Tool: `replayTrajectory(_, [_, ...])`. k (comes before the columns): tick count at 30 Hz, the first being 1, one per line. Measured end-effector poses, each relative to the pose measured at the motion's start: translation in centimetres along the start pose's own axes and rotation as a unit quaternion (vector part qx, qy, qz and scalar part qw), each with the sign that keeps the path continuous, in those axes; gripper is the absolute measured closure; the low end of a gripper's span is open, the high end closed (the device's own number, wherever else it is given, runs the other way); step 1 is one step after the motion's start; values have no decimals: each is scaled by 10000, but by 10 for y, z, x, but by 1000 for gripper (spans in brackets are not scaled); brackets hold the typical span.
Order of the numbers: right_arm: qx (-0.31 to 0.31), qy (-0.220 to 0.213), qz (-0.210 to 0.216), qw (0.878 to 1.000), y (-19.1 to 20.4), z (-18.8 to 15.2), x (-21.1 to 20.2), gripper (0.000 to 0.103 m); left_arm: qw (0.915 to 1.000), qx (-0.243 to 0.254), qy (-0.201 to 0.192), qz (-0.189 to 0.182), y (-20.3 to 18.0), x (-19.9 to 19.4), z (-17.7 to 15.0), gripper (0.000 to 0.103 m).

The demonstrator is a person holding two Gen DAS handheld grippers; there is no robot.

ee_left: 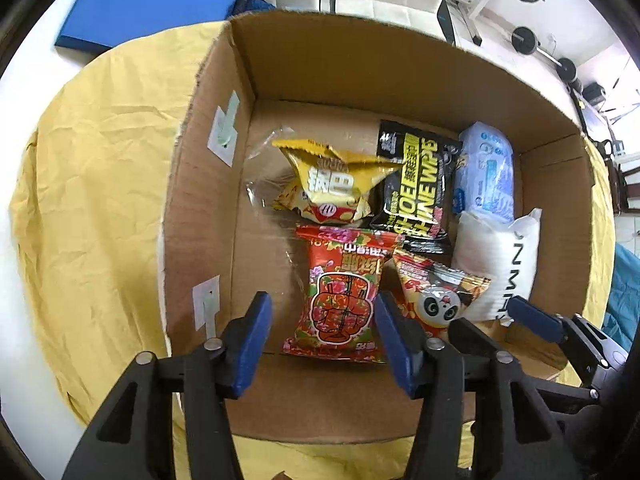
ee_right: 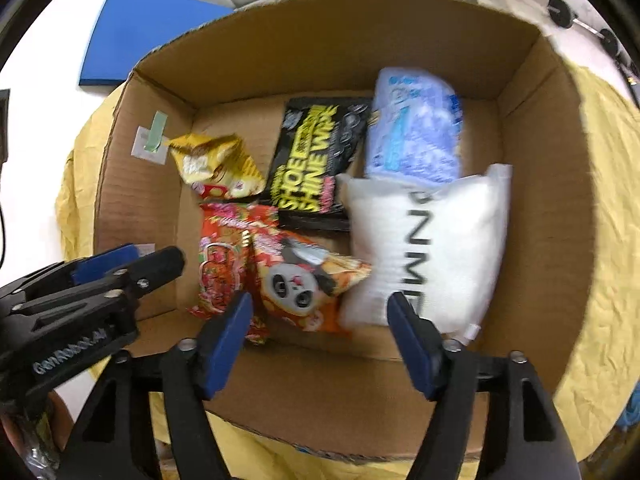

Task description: Organize soft objects

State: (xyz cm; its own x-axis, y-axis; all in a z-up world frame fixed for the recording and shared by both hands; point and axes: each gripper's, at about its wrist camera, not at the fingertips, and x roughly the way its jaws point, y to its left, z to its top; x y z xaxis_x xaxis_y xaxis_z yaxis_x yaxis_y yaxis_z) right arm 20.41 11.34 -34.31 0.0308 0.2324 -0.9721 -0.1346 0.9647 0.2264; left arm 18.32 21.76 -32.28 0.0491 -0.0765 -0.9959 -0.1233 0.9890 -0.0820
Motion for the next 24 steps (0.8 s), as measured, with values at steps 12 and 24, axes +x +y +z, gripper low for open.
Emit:
replayTrajectory(12, [222, -356, -595, 9973, -33, -10, -33, 0, 9987, 62, -458, 199, -11, -25, -13, 4])
replayTrajectory(24, [311, -634, -645, 9954, -44, -24, -68, 0, 9962, 40, -839, 230, -23, -56, -22, 4])
